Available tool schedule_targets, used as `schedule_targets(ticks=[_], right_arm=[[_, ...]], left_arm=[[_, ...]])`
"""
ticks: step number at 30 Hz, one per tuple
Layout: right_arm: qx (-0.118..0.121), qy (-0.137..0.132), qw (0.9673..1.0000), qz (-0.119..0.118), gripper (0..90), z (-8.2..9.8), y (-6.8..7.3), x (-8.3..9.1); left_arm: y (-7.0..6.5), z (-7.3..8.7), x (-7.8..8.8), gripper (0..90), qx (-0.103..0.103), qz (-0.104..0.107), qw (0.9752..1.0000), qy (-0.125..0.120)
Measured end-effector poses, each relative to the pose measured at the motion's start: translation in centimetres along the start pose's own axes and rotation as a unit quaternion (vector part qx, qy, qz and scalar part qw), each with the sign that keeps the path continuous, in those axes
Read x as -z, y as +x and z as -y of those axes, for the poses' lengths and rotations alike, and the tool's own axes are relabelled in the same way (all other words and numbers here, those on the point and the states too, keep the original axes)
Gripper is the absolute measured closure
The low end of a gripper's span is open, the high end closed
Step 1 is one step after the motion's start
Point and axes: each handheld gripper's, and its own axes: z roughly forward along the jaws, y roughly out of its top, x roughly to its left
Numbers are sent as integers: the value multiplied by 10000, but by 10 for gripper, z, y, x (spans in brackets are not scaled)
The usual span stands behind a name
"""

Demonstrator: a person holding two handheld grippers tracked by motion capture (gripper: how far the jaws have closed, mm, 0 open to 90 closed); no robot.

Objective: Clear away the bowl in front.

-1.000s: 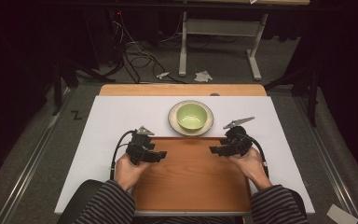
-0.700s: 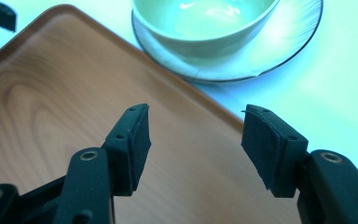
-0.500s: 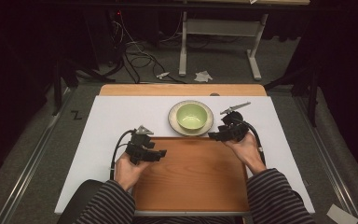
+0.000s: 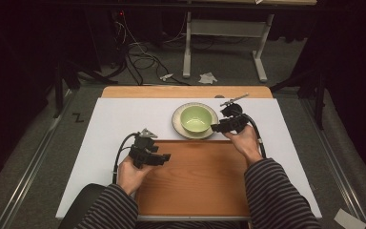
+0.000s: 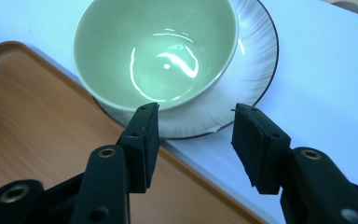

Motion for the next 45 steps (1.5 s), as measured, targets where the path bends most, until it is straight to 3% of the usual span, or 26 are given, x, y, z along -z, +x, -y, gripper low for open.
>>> schedule_targets(ticks=[9, 21, 31, 45], right_arm=[[-73, 276, 9996, 71, 542, -27, -1, -12], [-141, 528, 9981, 281, 573, -44, -6, -32], [-270, 763, 9962, 331, 597, -50, -11, -52], [-405, 1035, 9930, 401, 700, -49, -15, -70]], left_arm=[[0, 0, -1, 369, -9, 38, 10000, 29], [0, 0, -2, 367, 16, -7, 10000, 47], [1, 0, -3, 358, -7, -57, 9999, 115], [0, 0, -4, 359, -33, -47, 9999, 142]])
